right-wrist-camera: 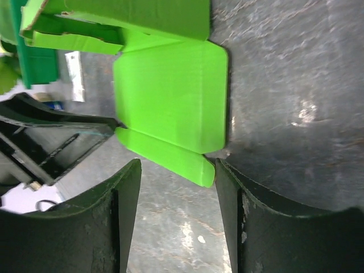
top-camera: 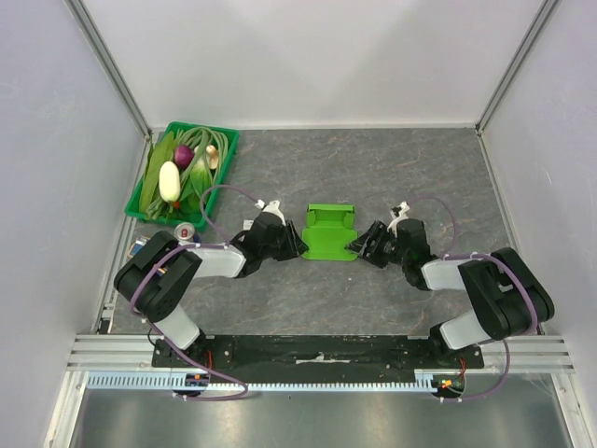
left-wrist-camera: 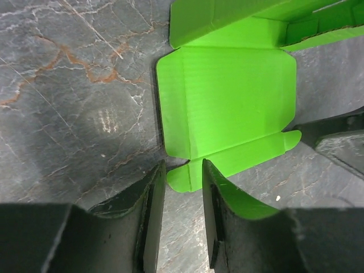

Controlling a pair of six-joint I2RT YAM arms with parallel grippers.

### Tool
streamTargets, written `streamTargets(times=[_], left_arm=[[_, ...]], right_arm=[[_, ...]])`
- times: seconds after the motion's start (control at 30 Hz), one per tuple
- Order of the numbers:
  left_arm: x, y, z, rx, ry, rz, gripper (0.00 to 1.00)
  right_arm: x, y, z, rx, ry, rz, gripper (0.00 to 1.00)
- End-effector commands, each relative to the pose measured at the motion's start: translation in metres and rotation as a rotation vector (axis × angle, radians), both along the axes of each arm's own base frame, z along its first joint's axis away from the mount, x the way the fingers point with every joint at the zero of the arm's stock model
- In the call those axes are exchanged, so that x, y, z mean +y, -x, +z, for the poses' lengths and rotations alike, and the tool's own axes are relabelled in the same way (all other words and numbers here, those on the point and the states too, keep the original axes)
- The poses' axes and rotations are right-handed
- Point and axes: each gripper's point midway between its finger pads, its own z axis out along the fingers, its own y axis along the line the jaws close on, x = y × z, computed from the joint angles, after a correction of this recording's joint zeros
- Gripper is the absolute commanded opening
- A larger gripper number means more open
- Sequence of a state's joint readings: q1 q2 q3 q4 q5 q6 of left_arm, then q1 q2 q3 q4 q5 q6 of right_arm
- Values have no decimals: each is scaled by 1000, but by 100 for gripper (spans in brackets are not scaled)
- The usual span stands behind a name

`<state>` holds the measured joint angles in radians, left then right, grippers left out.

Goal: Fold the paper box

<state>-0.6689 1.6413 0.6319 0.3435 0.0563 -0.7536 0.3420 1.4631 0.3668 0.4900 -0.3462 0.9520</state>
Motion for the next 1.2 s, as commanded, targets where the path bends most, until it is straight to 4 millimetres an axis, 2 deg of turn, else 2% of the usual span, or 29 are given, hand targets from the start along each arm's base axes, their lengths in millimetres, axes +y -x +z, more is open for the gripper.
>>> streamTargets(times=[0.0,0.03,0.13,0.23,0.33,0.4,0.43,0.47,0.5,0.53,0.57,0.6,0.63,0.67,0.73,0.77,0.87,0.93,0.97,1.0,1.03,1.1,1.17], left_arm=[[4,29,-26,137,13,15,39],[4,29,-26,137,15,17,38],[5,33,-27,144,18,16,37],[4,35,-25,143,25,13,36],[4,38,-21,128,22,12,36],[5,39,-18,114,17,6,36],[6,40,-15,101,6,7,36],[5,41,-4,70,8,-1,37],[6,42,3,33,-9,-18,38],[14,42,5,5,-50,-1,41],[6,46,30,-69,-30,-34,43],[5,48,40,-141,-71,-86,45],[8,46,51,-201,-116,-83,48],[-1,58,65,-248,-153,-140,49],[-5,64,95,-395,-224,-216,50],[-16,75,108,-446,-237,-273,51],[-31,85,127,-567,-346,-396,55],[-37,82,119,-617,-471,-474,55],[-49,85,123,-648,-489,-518,55],[-51,84,122,-678,-541,-551,55],[-54,80,113,-680,-591,-547,55],[-62,75,117,-723,-638,-579,55],[-70,71,111,-734,-661,-595,54]], right_arm=[[7,26,-18,112,-114,-8,62],[7,28,-22,126,-119,-8,61],[10,29,-18,117,-169,-22,57],[11,21,-10,82,-181,-28,53],[5,20,-16,89,-118,-37,34],[-6,22,-28,123,-31,-58,28],[-7,13,-18,70,13,-34,24],[-13,21,-25,119,65,-26,14],[-17,17,-21,105,107,-27,10],[-15,4,-7,76,130,-17,6],[-21,13,-12,124,190,14,0],[-21,14,-9,137,202,34,0],[-16,3,7,112,199,47,0],[-20,16,1,188,229,71,0],[-11,18,13,223,191,110,0],[-10,26,13,274,175,127,0],[4,39,22,356,87,199,0],[9,43,28,383,46,215,0],[9,44,29,394,39,215,0],[9,44,32,400,32,211,0],[10,44,35,406,26,209,0],[11,46,41,415,7,211,0],[12,46,47,430,-13,204,0]])
